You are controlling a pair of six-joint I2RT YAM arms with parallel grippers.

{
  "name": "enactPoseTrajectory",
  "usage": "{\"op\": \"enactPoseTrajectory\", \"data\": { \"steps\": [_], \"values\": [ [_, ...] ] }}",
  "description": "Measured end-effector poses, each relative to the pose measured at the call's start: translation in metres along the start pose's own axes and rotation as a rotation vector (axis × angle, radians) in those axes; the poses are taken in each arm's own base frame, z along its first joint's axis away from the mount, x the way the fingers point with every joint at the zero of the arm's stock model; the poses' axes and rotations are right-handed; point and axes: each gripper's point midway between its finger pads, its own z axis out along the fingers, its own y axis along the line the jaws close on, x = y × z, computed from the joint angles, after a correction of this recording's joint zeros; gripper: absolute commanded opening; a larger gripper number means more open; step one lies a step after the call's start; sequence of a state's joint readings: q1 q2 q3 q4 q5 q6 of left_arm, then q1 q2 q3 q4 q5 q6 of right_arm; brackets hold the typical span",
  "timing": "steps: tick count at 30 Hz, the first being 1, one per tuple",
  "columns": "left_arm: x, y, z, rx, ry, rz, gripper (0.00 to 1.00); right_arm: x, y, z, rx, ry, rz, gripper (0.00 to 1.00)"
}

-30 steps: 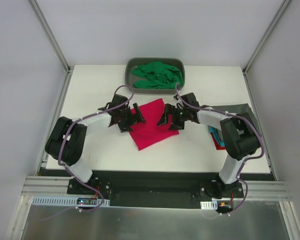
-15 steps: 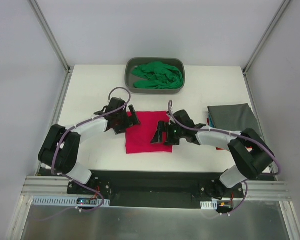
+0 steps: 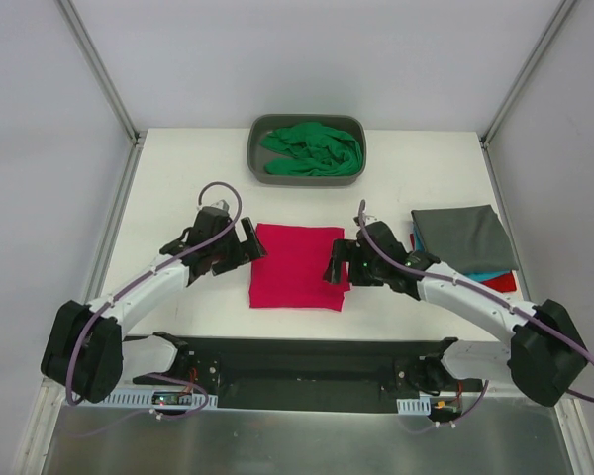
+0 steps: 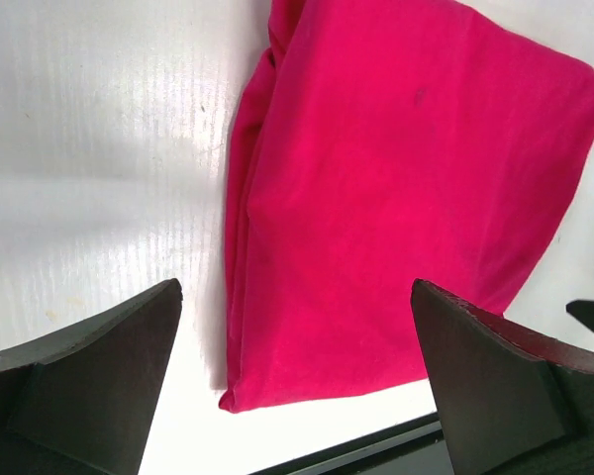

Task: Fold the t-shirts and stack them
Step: Smooth out wrinkles on the folded tshirt, then put the neatly folded tshirt into the corner of the board with the right arm

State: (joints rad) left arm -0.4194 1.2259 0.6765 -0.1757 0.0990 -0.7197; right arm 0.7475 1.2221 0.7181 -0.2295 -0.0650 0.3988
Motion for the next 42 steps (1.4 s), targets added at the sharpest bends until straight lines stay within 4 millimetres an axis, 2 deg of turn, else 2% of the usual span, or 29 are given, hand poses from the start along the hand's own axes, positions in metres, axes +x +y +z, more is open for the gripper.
{"op": "enactPoseTrajectory", "data": {
  "steps": [6, 10, 16, 24, 28, 35, 37, 38, 42],
  "values": [
    [0.003, 0.006, -0.007, 0.0, -0.023, 0.005, 0.99, -0.007, -0.029, 0.008, 0.145, 0.011, 0.002, 0.96],
    [0.009, 0.015, -0.002, -0.029, -0.006, 0.002, 0.99, -0.019, -0.029, 0.031, 0.202, 0.049, -0.019, 0.99],
    [0.017, 0.024, 0.0, -0.057, 0.013, -0.003, 0.99, -0.018, -0.031, 0.06, 0.286, 0.112, -0.055, 0.88],
    [0.019, 0.032, 0.001, -0.086, 0.007, -0.008, 0.99, -0.002, -0.03, 0.074, 0.371, 0.166, -0.117, 0.75],
    [0.019, 0.033, 0.002, -0.089, 0.006, -0.008, 0.99, 0.0, -0.029, 0.076, 0.382, 0.172, -0.119, 0.62],
    [0.021, 0.036, 0.004, -0.104, 0.017, -0.008, 0.99, -0.001, -0.017, 0.085, 0.341, 0.161, -0.107, 0.16],
    [0.019, 0.038, 0.004, -0.117, 0.005, -0.007, 0.99, 0.0, -0.012, 0.088, 0.312, 0.152, -0.12, 0.08],
    [0.019, 0.04, 0.004, -0.123, 0.002, -0.007, 0.99, -0.001, -0.01, 0.09, 0.297, 0.14, -0.13, 0.01],
    [0.017, 0.044, 0.004, -0.145, -0.012, -0.006, 0.99, -0.005, -0.007, 0.092, 0.27, 0.116, -0.185, 0.01]
  ]
}}
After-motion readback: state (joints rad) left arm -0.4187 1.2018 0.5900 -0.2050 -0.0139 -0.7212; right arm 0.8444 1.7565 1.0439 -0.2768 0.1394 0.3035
